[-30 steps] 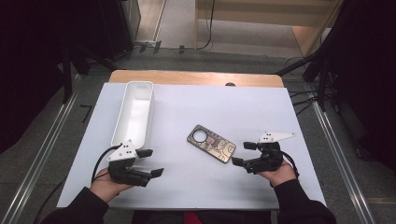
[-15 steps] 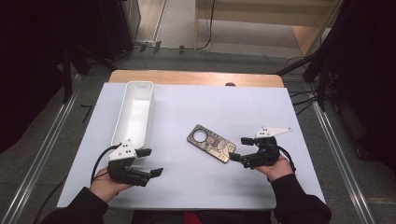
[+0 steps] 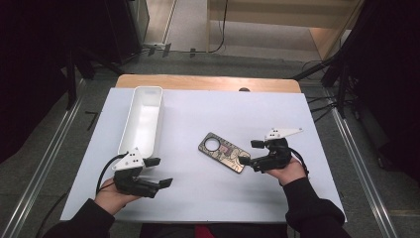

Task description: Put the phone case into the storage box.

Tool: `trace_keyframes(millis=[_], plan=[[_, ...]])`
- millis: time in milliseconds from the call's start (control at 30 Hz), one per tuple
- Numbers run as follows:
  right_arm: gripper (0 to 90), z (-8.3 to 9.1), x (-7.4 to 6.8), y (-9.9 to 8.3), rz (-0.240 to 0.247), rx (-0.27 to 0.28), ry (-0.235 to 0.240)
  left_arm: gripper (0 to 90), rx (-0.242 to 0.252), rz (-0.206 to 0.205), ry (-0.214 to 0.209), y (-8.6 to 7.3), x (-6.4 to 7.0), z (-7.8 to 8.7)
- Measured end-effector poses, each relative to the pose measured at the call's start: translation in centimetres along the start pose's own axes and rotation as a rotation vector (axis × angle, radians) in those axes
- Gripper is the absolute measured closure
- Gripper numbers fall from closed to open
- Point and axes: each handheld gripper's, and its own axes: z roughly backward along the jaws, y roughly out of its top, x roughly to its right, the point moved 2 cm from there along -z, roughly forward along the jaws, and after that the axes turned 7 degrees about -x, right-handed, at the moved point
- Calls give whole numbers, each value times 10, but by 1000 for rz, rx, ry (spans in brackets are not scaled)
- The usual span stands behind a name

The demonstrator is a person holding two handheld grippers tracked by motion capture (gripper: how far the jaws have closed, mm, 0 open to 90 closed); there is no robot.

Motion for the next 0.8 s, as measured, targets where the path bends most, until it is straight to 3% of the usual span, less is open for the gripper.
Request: trace_keyframes(millis=[400, 800], plan=[[104, -6, 2, 11, 12, -2, 4, 161, -3, 1, 1, 0, 0, 0], [104, -24, 1, 26, 36, -20, 16, 162, 0, 4, 8, 0, -1, 1]])
